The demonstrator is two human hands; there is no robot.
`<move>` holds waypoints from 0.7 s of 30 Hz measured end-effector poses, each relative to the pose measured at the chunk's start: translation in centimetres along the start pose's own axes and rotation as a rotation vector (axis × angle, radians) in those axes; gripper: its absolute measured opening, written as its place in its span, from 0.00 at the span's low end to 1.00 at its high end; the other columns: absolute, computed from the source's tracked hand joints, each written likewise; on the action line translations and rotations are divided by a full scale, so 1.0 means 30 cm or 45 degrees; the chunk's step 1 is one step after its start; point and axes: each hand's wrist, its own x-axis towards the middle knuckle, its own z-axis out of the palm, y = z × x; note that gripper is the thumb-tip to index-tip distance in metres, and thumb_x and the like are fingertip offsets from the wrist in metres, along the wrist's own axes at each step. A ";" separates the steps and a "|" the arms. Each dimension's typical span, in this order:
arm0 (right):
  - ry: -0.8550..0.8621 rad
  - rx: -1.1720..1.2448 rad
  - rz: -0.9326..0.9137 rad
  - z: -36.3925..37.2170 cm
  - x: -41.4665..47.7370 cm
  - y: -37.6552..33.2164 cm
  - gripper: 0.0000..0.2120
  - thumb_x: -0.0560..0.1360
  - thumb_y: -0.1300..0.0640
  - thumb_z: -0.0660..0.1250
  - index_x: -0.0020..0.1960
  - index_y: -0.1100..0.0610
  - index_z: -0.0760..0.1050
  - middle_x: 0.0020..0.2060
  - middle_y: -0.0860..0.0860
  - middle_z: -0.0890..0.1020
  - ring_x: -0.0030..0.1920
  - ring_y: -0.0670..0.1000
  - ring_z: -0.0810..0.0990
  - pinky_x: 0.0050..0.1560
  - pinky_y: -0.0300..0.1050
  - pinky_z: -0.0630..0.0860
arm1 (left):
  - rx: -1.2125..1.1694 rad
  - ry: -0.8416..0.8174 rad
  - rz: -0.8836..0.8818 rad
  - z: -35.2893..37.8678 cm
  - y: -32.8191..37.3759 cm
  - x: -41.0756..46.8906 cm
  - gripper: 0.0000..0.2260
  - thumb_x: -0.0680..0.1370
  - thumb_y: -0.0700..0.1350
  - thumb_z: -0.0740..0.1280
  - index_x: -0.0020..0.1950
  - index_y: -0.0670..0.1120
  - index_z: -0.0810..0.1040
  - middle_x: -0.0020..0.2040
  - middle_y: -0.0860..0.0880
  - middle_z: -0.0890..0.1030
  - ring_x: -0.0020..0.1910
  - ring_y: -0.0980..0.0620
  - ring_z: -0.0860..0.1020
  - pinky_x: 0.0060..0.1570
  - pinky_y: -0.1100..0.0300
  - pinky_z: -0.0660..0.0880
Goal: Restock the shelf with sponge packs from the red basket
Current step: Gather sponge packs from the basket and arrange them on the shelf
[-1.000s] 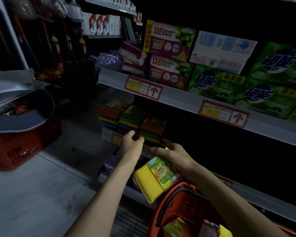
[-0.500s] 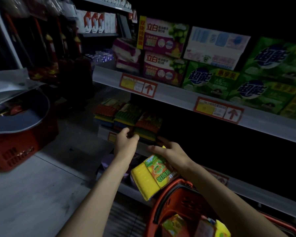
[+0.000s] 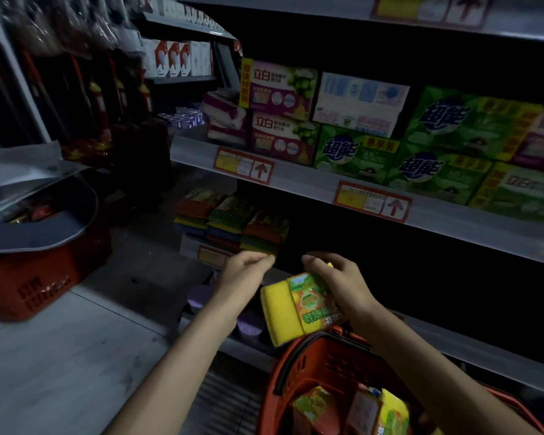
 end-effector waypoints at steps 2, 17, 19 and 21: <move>0.022 0.079 0.034 -0.036 -0.033 -0.012 0.12 0.76 0.49 0.74 0.55 0.56 0.84 0.48 0.60 0.87 0.41 0.53 0.86 0.41 0.46 0.81 | -0.017 -0.137 -0.041 0.013 0.018 -0.064 0.11 0.79 0.58 0.70 0.51 0.52 0.83 0.50 0.53 0.85 0.55 0.52 0.81 0.53 0.53 0.76; -0.016 0.266 0.259 -0.224 -0.147 -0.066 0.26 0.74 0.33 0.68 0.57 0.56 0.82 0.44 0.58 0.87 0.42 0.57 0.87 0.42 0.50 0.83 | -0.380 -0.453 -0.195 0.091 0.003 -0.173 0.16 0.73 0.46 0.76 0.59 0.46 0.84 0.53 0.42 0.87 0.51 0.46 0.85 0.45 0.53 0.81; 0.011 0.300 0.220 -0.229 -0.165 -0.052 0.27 0.74 0.35 0.69 0.60 0.57 0.81 0.44 0.58 0.85 0.42 0.56 0.85 0.43 0.49 0.83 | -0.456 -0.378 -0.207 0.090 0.008 -0.156 0.17 0.74 0.45 0.75 0.61 0.44 0.82 0.56 0.39 0.86 0.52 0.44 0.84 0.46 0.51 0.82; 0.027 0.386 0.180 -0.224 -0.175 -0.040 0.28 0.74 0.39 0.71 0.63 0.59 0.79 0.43 0.56 0.82 0.39 0.54 0.83 0.41 0.48 0.81 | -0.523 -0.310 -0.209 0.093 0.014 -0.143 0.17 0.74 0.45 0.76 0.61 0.43 0.82 0.57 0.38 0.85 0.51 0.43 0.84 0.50 0.47 0.83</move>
